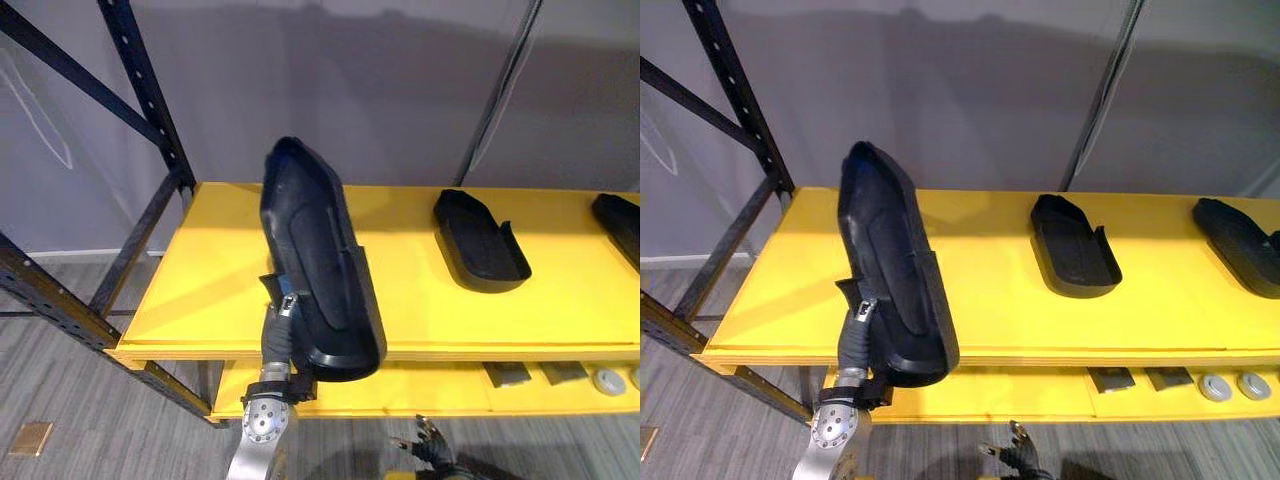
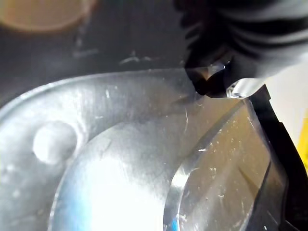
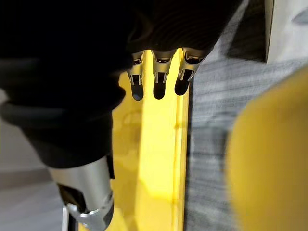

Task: Walk over and take plastic housings, then place them on the shelf

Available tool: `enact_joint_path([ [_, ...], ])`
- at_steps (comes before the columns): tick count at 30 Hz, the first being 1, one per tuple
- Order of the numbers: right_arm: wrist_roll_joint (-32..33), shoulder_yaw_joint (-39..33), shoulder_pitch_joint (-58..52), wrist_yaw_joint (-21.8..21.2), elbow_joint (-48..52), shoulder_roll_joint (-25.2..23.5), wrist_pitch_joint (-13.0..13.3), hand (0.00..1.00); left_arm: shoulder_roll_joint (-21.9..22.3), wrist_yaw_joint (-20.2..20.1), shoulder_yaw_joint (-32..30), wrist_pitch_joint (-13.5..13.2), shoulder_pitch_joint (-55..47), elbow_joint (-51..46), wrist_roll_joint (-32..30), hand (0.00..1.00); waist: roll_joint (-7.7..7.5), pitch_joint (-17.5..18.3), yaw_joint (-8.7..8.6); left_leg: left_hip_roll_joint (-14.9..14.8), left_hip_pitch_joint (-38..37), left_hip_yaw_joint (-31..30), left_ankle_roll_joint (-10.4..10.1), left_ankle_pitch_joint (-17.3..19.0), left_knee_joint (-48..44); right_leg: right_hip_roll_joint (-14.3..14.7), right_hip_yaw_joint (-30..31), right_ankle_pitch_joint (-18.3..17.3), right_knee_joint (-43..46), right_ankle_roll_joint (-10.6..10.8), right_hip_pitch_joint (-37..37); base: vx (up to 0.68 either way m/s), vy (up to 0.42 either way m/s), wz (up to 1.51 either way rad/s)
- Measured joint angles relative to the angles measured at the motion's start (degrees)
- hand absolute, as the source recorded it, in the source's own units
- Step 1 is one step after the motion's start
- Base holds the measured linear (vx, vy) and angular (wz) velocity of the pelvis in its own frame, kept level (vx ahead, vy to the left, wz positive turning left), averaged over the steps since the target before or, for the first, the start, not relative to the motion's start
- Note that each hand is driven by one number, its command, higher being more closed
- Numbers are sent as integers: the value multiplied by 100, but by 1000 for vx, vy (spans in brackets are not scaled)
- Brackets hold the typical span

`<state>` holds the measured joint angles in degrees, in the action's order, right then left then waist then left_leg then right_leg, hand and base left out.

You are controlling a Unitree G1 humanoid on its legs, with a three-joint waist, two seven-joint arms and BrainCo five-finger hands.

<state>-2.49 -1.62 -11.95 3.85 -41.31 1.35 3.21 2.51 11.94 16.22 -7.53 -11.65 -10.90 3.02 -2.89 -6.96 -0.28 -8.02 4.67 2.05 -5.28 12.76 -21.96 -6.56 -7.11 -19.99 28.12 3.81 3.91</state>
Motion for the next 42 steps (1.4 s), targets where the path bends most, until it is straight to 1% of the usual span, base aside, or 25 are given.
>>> enact_joint_path([
  [1, 0, 2, -31, 0, 0, -12, -3, 0, 0, -22, -1, 3, -3, -4, 1, 100, -9, 42, 29, -67, 0, 33, -76, -46, 47, 61, -12, 60, -72, -90, -43, 109, -69, 3],
  [2, 4, 2, -70, 3, 10, -29, -4, 0, 1, -39, -15, 15, -3, -4, 1, 100, 15, 80, 46, -115, -17, 97, -100, -62, 73, 98, -25, 91, -147, -118, -86, 125, -47, -1],
  [4, 4, 3, -138, 4, 18, -92, -5, 0, 4, -61, -39, 27, -3, -8, 2, 100, -20, 140, 75, -177, -80, 196, -101, -64, 92, 170, -33, 172, -366, -124, -220, 154, -6, -4],
  [5, 3, 1, -157, 4, 22, -134, -7, 0, 6, -61, -85, 37, -4, -16, 0, 100, -39, 151, 121, -203, -188, 286, -101, -66, 184, 205, 13, 245, -522, -110, -349, 187, 46, -11],
  [9, 3, 13, -177, -2, 30, -209, -7, 0, 6, -59, -145, 49, -37, -48, -102, 100, -70, 273, 134, -243, -418, 446, -99, -70, 419, 252, 94, 527, -977, -129, -611, 135, 90, -13],
  [10, 1, 15, -176, -3, 30, -243, -6, 0, 6, -58, -157, 57, -36, -49, -148, 100, -78, 317, 144, -255, -472, 517, -98, -72, 478, 270, 196, 623, -1091, -105, -651, 72, 96, -21],
  [12, 0, 17, -198, -4, 30, -283, -6, 0, 2, -55, -246, 102, -14, -48, -276, 100, -80, 366, 134, -287, -596, 617, -91, -80, 589, 296, 218, 792, -1313, -123, -766, 63, 82, -20],
  [14, -9, 20, -266, -12, 23, -302, -8, 0, -12, 17, -427, 217, 135, -14, -400, 100, -99, 448, 128, -292, -657, 706, -90, -101, 685, 313, 292, 886, -1425, -154, -799, 19, 60, -13],
  [15, -10, 20, -289, -14, 23, -300, -8, 0, -16, 30, -507, 222, 218, 40, -438, 100, -97, 463, 132, -292, -678, 727, -87, -113, 716, 317, 329, 919, -1472, -153, -815, 5, 61, -14],
  [17, -13, 20, -340, -54, 21, -292, -9, 0, -86, 135, -777, 278, 582, 289, -467, 100, -104, 471, 121, -284, -762, 738, -69, -227, 856, 320, 344, 1035, -1586, -170, -877, -12, 14, -4],
  [20, -18, 48, -325, -119, -99, -227, -15, 0, -317, 316, -1277, 423, 1342, 1039, -558, 100, -97, 561, 103, -280, -854, 744, -78, -484, 1197, 351, 353, 1242, -1783, -197, -887, -53, -17, -1],
  [21, -18, 49, -273, -156, -174, -215, -19, 0, -438, 385, -1464, 511, 1627, 1401, -566, 100, -92, 567, 88, -275, -913, 753, -91, -623, 1377, 368, 356, 1336, -1871, -213, -889, -105, -53, -6],
  [24, -37, 59, -98, -247, -374, -166, -26, 0, -771, 564, -1970, 781, 2136, 2206, -575, 100, -87, 567, -58, -246, -1005, 755, -98, -894, 1728, 403, 362, 1443, -1993, -231, -866, -102, -45, -5],
  [26, -39, 59, -54, -301, -425, -113, -25, 0, -952, 627, -2154, 954, 2400, 2674, -684, 100, -80, 562, -91, -248, -993, 752, -105, -1011, 1900, 431, 397, 1445, -1994, -233, -756, -178, -64, -8],
  [29, -40, 58, 43, -344, -557, -43, -25, 0, -1130, 635, -2230, 1081, 2597, 3117, -779, 100, -61, 550, -98, -232, -987, 749, -120, -1080, 2021, 442, 496, 1460, -2062, -212, -692, -154, -27, -14],
  [31, -40, 58, 67, -387, -567, -3, -25, 0, -1225, 609, -2311, 1171, 2720, 3442, -859, 100, -47, 538, -153, -196, -982, 740, -136, -1149, 2139, 422, 510, 1478, -2169, -191, -669, -223, -16, -10],
  [32, -39, 58, 80, -414, -564, 13, -25, 0, -1282, 598, -2397, 1212, 2765, 3614, -897, 100, -33, 530, -227, -171, -977, 734, -130, -1270, 2255, 411, 509, 1528, -2167, -173, -575, -239, -14, -3],
  [33, -39, 57, 81, -421, -555, 14, -25, 0, -1310, 587, -2400, 1221, 2797, 3654, -895, 100, -23, 524, -238, -165, -980, 729, -120, -1290, 2315, 411, 508, 1535, -2167, -168, -546, -299, -16, 0],
  [34, -39, 56, 81, -435, -548, 19, -25, 0, -1345, 532, -2418, 1279, 2884, 3733, -897, 0, -6, 510, -244, -144, -990, 717, -119, -1345, 2459, 419, 519, 1513, -2176, -175, -487, -222, -12, 3],
  [35, -39, 56, 80, -448, -538, 36, -26, 0, -1358, 498, -2440, 1292, 2967, 3842, -897, 0, -6, 510, -249, -121, -993, 677, -144, -1436, 2605, 429, 531, 1502, -2178, -127, -432, -196, -8, 5],
  [39, -39, 57, 81, -471, -535, 45, -26, 0, -1381, 398, -2619, 1302, 3150, 4076, -1006, 0, -2, 506, -290, -59, -970, 561, -148, -1445, 2713, 495, 774, 1505, -2272, -123, -415, -72, 6, 4],
  [42, -39, 56, 83, -499, -534, 44, -25, 0, -1452, 405, -2715, 1378, 3399, 4281, -1012, 0, -6, 507, -315, -23, -970, 556, -140, -1451, 2701, 497, 840, 1533, -2315, -121, -418, 28, 20, -5],
])
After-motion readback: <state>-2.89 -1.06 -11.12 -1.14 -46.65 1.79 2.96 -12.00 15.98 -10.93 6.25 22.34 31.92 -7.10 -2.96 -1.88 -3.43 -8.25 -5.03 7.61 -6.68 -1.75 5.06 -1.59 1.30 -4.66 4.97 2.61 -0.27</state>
